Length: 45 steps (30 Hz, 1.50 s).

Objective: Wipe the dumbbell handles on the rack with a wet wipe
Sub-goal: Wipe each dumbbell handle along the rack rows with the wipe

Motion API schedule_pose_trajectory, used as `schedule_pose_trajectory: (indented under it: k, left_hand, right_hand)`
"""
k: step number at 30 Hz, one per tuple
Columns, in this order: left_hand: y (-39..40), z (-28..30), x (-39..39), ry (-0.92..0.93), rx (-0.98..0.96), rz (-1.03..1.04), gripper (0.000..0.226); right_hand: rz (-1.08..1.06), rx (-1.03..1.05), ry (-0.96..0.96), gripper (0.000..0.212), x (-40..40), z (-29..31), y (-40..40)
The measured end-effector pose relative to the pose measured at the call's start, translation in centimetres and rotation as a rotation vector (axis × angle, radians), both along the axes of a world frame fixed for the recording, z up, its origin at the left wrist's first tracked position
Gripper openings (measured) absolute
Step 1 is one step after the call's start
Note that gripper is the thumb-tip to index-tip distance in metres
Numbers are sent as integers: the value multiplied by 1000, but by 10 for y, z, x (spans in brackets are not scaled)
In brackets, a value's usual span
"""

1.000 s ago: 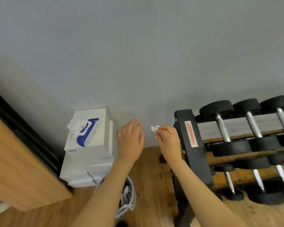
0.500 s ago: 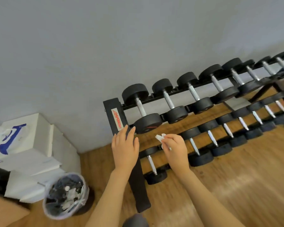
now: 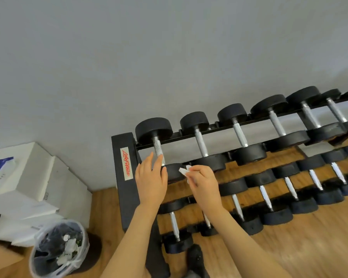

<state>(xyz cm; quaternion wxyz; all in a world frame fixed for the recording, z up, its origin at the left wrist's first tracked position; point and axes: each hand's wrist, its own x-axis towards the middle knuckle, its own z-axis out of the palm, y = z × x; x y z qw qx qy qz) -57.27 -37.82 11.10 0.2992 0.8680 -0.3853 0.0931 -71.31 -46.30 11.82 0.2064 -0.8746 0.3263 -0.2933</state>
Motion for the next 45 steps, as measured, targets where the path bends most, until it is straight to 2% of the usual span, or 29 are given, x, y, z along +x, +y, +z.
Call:
schedule_pose_trajectory:
  k: [4,11,23,34,39,41,45]
  left_hand:
    - [-42,-7,16,73,-8,120,45]
    - [-77,-23,22,77,47,232,47]
    - [-83,-42,-22,94,104,647,44]
    - [-107,-50,-47,335,132,935,49]
    - [-109,-55,-33,381,147,978,52]
    - [-113,-56,-24,354,155,952,55]
    - [-121,-61,-7,328,165,874,56]
  right_hand:
    - [47,59,33,23,19,-5,-51]
    - [149,120,39,23,51,-8,-109]
    - [618,132,86,16,90,-31,-143]
    - [921,50,133,23,133,-38,-180]
    - [943,69,147,26,147,-47,-192]
    - [942,128,142,28,155,-50,-195]
    - [954,116,149,33,174,-60,-193]
